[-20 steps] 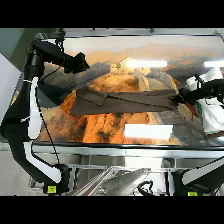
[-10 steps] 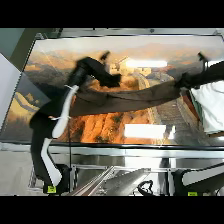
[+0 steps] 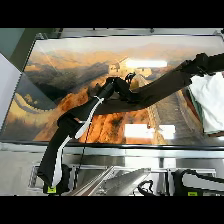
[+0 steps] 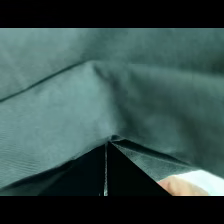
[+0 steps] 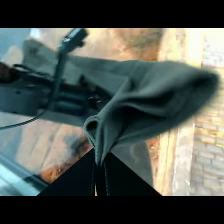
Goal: Fold the shirts.
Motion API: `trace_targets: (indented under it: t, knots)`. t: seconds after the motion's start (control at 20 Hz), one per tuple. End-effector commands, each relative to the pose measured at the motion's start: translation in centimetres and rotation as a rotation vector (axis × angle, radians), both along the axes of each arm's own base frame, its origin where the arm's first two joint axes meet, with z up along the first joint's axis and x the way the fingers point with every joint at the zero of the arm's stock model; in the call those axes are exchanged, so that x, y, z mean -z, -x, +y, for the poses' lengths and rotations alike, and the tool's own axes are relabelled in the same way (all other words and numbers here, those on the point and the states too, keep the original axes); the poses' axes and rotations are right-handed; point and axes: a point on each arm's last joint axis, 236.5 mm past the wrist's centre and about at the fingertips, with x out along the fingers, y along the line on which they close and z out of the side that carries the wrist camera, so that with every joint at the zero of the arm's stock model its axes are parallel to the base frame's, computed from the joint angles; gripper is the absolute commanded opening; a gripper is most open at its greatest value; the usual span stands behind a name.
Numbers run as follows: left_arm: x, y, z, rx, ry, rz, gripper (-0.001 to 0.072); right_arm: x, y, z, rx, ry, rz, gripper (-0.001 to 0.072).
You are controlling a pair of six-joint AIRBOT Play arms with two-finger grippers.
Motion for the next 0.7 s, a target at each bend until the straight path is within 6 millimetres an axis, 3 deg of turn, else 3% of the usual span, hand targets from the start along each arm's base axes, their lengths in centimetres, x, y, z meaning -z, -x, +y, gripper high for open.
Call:
trace_targets:
  t: [0.0, 0.1, 0.2, 0.35, 0.4, 0.5, 0.55, 0.65]
  knots:
    - [-0.9, 0.5, -0.9, -0.014, 0.064, 0.054, 0.0019, -0.9, 1.3, 1.4, -0.022, -0.006, 0.018, 0.0018]
    - [-6.1, -0.2, -1.3, -0.016, 0.170, 0.031, 0.0019, -0.9, 1.4, 2.1, -0.033, -0.010, 0.022, 0.0018]
    - [-13.6, -0.8, 0.0, 0.012, 0.261, -0.040, 0.0019, -0.9, 1.4, 2.8, -0.044, -0.012, 0.024, 0.0017]
    - [-26.4, -1.0, 6.5, 0.029, 0.329, -0.216, 0.0019, -0.9, 0.8, 5.0, -0.041, -0.033, 0.019, 0.0018]
    - [-30.7, -1.0, 9.3, 0.014, 0.344, -0.300, 0.0019, -1.1, 0.4, 6.9, -0.050, -0.043, 0.001, 0.0018]
    - [-39.8, -0.4, 15.6, -0.062, 0.375, -0.509, 0.0019, -1.3, -0.2, 12.7, -0.114, -0.064, -0.058, 0.0018]
    - [-43.9, 0.6, 18.8, -0.105, 0.379, -0.616, 0.0019, -0.9, -0.3, 16.2, -0.147, -0.081, -0.077, 0.0018]
    - [-49.6, 3.1, 24.0, -0.179, 0.357, -0.776, 0.0019, 0.9, -0.4, 24.5, -0.199, -0.123, -0.113, 0.0019]
